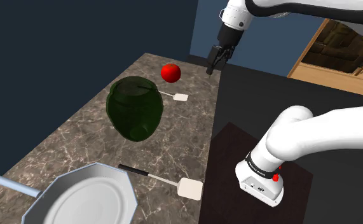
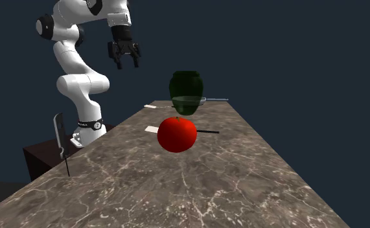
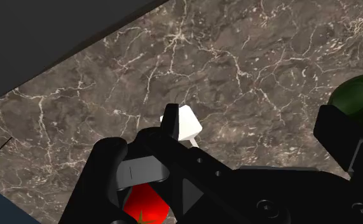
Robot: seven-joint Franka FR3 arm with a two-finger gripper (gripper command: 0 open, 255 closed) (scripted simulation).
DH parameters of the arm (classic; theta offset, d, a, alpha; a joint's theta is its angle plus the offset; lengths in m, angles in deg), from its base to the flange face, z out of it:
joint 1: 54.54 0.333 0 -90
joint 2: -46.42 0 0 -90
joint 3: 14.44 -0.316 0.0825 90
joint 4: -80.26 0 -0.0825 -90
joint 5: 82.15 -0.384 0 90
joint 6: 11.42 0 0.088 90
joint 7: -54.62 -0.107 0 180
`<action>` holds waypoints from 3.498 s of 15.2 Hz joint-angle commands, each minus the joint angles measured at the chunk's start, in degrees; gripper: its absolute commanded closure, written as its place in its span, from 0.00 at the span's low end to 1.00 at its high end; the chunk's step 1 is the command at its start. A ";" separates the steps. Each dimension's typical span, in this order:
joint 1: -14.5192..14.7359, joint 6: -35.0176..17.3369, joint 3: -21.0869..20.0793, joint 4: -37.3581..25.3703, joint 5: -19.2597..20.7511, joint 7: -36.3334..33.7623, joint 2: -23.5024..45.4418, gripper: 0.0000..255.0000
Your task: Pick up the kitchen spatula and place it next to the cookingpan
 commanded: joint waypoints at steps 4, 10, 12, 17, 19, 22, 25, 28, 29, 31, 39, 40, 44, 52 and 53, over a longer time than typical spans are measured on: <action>0.69 -5.43 0.41 -0.09 0.69 3.13 5.68 0.00; 2.10 -15.26 1.03 -2.55 1.75 8.96 18.18 0.00; 2.52 -18.13 1.14 -4.01 2.02 10.79 22.56 0.00; 3.46 -24.21 1.13 -8.97 2.62 15.09 33.68 0.00; 3.77 -26.19 1.01 -11.45 2.87 16.68 38.16 0.00; 4.18 -28.66 0.72 -15.68 3.34 18.89 44.85 0.00; 4.55 -30.51 0.33 -20.51 3.96 20.89 51.52 0.00; 4.65 -32.26 0.20 -21.27 4.11 21.38 54.02 0.00; 4.66 -32.94 0.18 -21.03 4.09 21.39 54.45 0.00; 4.67 -34.30 0.16 -20.58 4.06 21.41 55.36 0.00; 4.70 -36.03 0.14 -20.07 4.01 21.44 56.58 0.00; 4.70 -36.03 0.14 -20.07 4.01 21.44 56.58 0.00; 4.70 -36.02 0.14 -20.07 4.01 21.44 56.58 1.00; 4.70 -35.34 0.14 -20.32 4.03 21.41 56.15 1.00; 4.70 -34.65 0.15 -20.58 4.05 21.38 55.72 1.00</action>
